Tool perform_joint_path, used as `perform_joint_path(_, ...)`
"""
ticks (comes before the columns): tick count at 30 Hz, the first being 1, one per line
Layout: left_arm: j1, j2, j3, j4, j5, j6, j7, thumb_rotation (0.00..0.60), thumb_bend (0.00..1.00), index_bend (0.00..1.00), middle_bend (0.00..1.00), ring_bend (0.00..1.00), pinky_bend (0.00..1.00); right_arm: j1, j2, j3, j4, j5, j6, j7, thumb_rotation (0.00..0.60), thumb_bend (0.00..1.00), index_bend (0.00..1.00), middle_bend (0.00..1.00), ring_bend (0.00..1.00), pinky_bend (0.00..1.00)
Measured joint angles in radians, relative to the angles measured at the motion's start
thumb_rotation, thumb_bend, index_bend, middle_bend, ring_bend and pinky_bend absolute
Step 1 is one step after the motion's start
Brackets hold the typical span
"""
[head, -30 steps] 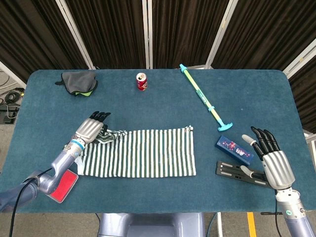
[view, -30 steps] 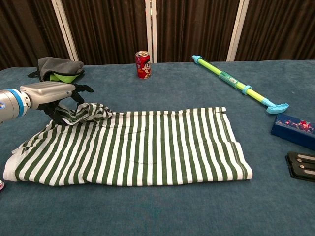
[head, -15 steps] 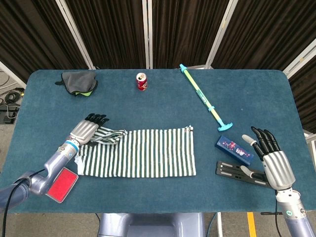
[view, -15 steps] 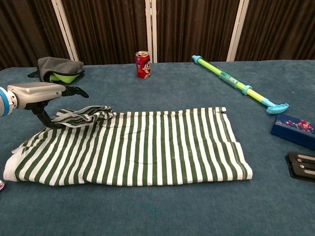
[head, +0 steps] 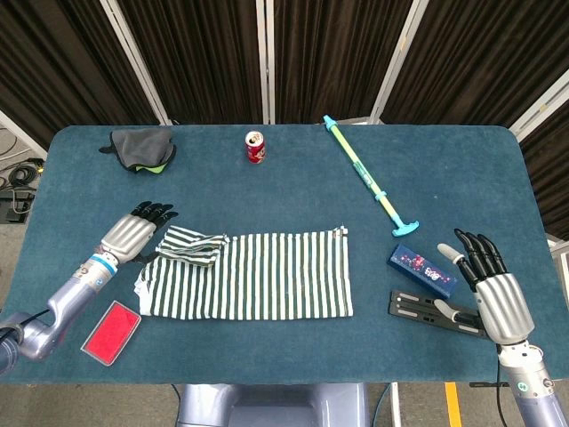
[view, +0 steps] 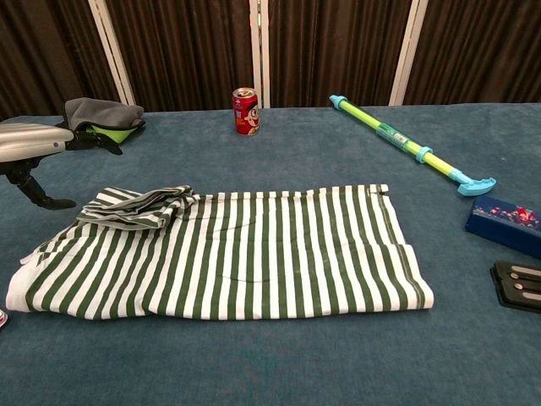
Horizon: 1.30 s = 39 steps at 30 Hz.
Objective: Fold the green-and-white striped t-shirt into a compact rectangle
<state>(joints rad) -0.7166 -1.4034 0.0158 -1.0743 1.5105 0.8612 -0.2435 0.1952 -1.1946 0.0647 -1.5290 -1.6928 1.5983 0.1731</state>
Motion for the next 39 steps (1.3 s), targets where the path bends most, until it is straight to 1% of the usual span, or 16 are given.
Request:
perform_joint_path(4, 0.013, -0.004, 0.035, 0.070, 0.071, 0.067, -0.049, 0.600, 0.34, 0.19, 0.00, 0.00, 0.00, 0.000, -0.002, 0.000, 0.000, 0.000, -0.002, -0.008, 0.600, 0.00, 0.22, 0.00, 0.00, 0.00)
perform_joint_path(6, 0.020, -0.018, 0.058, 0.132, 0.111, 0.103, -0.079, 0.600, 0.32, 0.18, 0.00, 0.00, 0.00, 0.001, -0.004, 0.000, 0.001, 0.001, -0.005, -0.013, 0.600, 0.00, 0.22, 0.00, 0.00, 0.00)
perform_joint_path(8, 0.027, -0.041, 0.081, 0.212, 0.148, 0.139, -0.108, 0.600, 0.30, 0.16, 0.00, 0.00, 0.00, 0.002, -0.008, 0.000, 0.002, 0.001, -0.009, -0.020, 0.600, 0.00, 0.22, 0.00, 0.00, 0.00)
perform_joint_path(12, 0.037, -0.103, 0.122, 0.385, 0.209, 0.197, -0.161, 0.600, 0.17, 0.05, 0.00, 0.00, 0.00, 0.005, -0.013, 0.000, 0.004, 0.003, -0.016, -0.032, 0.600, 0.00, 0.22, 0.00, 0.00, 0.00)
perform_joint_path(14, 0.041, -0.144, 0.141, 0.482, 0.236, 0.223, -0.188, 0.600, 0.13, 0.04, 0.00, 0.00, 0.00, 0.006, -0.016, 0.000, 0.005, 0.004, -0.020, -0.038, 0.600, 0.00, 0.22, 0.00, 0.00, 0.00)
perform_joint_path(17, 0.043, -0.209, 0.167, 0.608, 0.271, 0.263, -0.225, 0.600, 0.12, 0.07, 0.00, 0.00, 0.00, 0.007, -0.020, 0.000, 0.006, 0.005, -0.025, -0.045, 0.600, 0.00, 0.22, 0.00, 0.00, 0.00)
perform_joint_path(20, 0.045, -0.270, 0.191, 0.706, 0.300, 0.299, -0.252, 0.600, 0.11, 0.11, 0.00, 0.00, 0.00, 0.008, -0.021, 0.000, 0.008, 0.006, -0.025, -0.046, 0.600, 0.00, 0.22, 0.00, 0.00, 0.00)
perform_joint_path(22, 0.046, -0.295, 0.202, 0.747, 0.313, 0.313, -0.259, 0.600, 0.09, 0.12, 0.00, 0.00, 0.00, 0.007, -0.021, 0.001, 0.008, 0.007, -0.024, -0.046, 0.600, 0.00, 0.22, 0.00, 0.00, 0.00)
perform_joint_path(26, 0.051, -0.339, 0.217, 0.810, 0.325, 0.341, -0.275, 0.600, 0.09, 0.15, 0.00, 0.00, 0.00, 0.007, -0.020, 0.003, 0.009, 0.009, -0.023, -0.041, 0.600, 0.00, 0.22, 0.00, 0.00, 0.00)
perform_joint_path(31, 0.053, -0.365, 0.231, 0.843, 0.333, 0.350, -0.279, 0.600, 0.10, 0.18, 0.00, 0.00, 0.00, 0.007, -0.018, 0.003, 0.010, 0.010, -0.021, -0.036, 0.600, 0.00, 0.22, 0.00, 0.00, 0.00)
perform_joint_path(39, 0.053, -0.378, 0.243, 0.866, 0.332, 0.336, -0.273, 0.600, 0.10, 0.18, 0.00, 0.00, 0.00, 0.006, -0.017, 0.004, 0.010, 0.009, -0.018, -0.034, 0.600, 0.00, 0.22, 0.00, 0.00, 0.00)
